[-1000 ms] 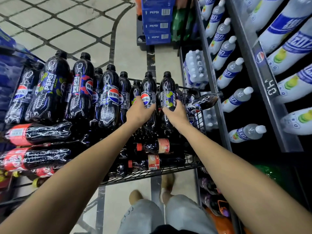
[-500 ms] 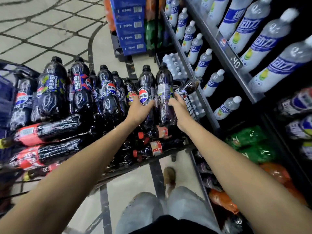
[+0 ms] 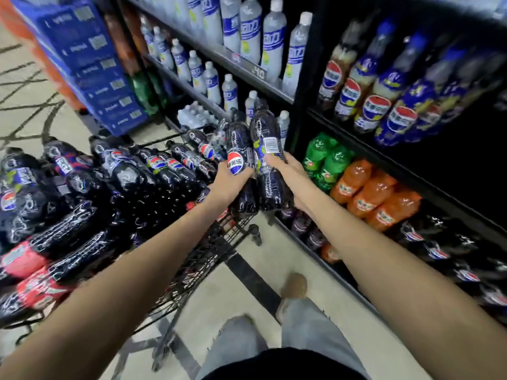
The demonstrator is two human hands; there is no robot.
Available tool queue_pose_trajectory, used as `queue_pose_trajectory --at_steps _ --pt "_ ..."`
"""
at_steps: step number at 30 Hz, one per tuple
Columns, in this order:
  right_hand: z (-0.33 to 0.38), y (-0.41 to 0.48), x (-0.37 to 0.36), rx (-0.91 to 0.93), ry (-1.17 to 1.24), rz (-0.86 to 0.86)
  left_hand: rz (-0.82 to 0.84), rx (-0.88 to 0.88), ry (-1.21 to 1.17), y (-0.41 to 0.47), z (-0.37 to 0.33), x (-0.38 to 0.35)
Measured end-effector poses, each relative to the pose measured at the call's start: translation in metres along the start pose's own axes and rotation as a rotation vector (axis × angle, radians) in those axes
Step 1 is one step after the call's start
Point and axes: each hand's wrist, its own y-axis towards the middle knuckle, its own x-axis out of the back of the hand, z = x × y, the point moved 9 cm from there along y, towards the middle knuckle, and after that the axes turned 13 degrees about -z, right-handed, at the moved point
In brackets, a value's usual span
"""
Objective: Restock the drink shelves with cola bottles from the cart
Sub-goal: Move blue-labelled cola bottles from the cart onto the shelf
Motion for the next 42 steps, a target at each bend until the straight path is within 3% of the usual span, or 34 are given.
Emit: queue_pose_trajectory --at_steps 8,21,32,42 --pt "0.008 -0.063 0.179 -0.012 -0.027 -0.404 0.251 -0.118 0.027 -0.093 -0.028 -0.135" --pt "-0.018 -0.197 0.433 -0.07 0.157 -0.59 0.577 -0.238 0.091 -0.295 -0.038 -0.332" --pt "-0.006 -0.261 0.557 0.039 0.117 -0.628 0.651 -0.384 0.162 -0.396 -0.059 -0.429" --pt "0.023 -0.248 0.651 0.126 -0.073 -0.875 0.685 -0.495 0.167 -0.417 -0.101 -0.523"
